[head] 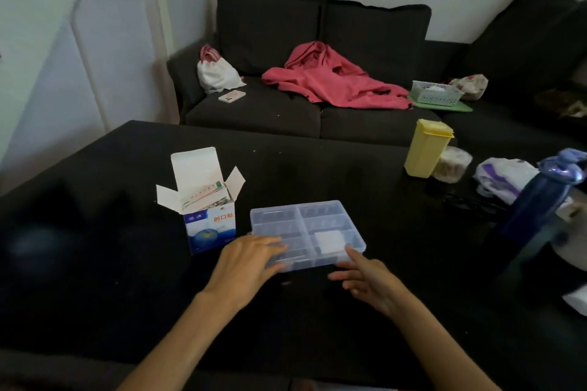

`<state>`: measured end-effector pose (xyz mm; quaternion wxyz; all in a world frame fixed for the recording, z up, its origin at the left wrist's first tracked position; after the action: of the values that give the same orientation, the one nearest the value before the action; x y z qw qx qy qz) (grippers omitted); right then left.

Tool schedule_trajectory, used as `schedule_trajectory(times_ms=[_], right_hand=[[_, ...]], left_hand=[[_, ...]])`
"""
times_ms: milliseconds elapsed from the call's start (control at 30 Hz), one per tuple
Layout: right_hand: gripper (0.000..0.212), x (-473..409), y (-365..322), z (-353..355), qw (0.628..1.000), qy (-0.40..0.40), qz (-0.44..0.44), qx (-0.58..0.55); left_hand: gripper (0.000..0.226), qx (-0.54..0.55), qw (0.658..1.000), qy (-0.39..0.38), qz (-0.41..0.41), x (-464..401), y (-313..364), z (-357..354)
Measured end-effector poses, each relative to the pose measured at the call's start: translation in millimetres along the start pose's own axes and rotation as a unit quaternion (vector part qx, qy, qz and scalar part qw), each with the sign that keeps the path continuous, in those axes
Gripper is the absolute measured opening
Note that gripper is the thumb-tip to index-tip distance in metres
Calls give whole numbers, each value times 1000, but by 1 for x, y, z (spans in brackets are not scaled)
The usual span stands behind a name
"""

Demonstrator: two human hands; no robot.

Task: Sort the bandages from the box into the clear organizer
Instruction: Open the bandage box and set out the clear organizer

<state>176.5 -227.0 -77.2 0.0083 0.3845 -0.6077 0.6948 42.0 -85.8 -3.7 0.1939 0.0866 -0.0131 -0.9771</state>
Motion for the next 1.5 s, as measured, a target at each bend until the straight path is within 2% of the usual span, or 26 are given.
schedule_trajectory(times_ms=[233, 333, 467, 600, 700, 800, 933, 1033, 1100, 1167, 1233, 1300, 1367, 1400, 1500], right_hand=[[35, -2, -4, -24, 998, -12, 6, -62], [34, -2, -3, -28, 999, -7, -8, -50], [22, -3, -1, -31, 999, 20, 21, -34], [26, -3, -2, -31, 1000, 4, 16, 12], [27, -2, -3, -27, 999, 16, 35, 24], [24, 0, -1, -25, 999, 29, 36, -1], [23, 2, -3, -25, 999, 26, 32, -14], [22, 2, -4, -26, 999, 26, 33, -14], [23, 2, -4, -26, 999, 26, 36, -13], [24, 3, -3, -27, 999, 23, 37, -5], [25, 3, -5, -27, 998, 26, 54, 8], [25, 5, -12, -25, 995, 36, 93, 9], [24, 10, -19, -25, 991, 38, 124, 0], [23, 12, -21, -25, 990, 36, 134, -9], [22, 21, -23, -29, 989, 22, 138, -36]], left_hand=[[39, -74, 997, -26, -22, -4, 6, 6], [39, -88, 995, -40, -13, -4, 0, 2], [48, -107, 994, -34, 1, -1, -2, -5], [49, -146, 988, -34, 34, -2, -1, -14], [46, -195, 979, -61, 26, -8, 6, -21], [35, -305, 947, -89, -51, -18, 19, -20], [34, -439, 857, -135, -233, -22, 40, -28], [36, -467, 835, -157, -245, -24, 40, -35], [33, -439, 855, -163, -224, -26, 34, -30], [30, -367, 901, -153, -176, -28, 22, -20], [34, -273, 950, -86, -128, -22, 12, -7], [43, -135, 988, 26, -71, -5, 0, 5], [57, -10, 990, 136, 15, 15, -21, 13], [62, 41, 984, 164, 61, 20, -34, 15], [57, 158, 962, 143, 171, 23, -65, 7]])
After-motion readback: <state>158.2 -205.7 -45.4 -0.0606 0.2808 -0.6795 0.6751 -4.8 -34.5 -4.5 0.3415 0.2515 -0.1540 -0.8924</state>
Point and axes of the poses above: each hand's wrist, its own x-axis away from the middle knuckle, its own z-axis out of the back of the hand, y = z × x, the point moved 8 cm from there along -x, towards the middle knuckle, and after that the axes turned 11 degrees about -x, right-handed, at the moved point
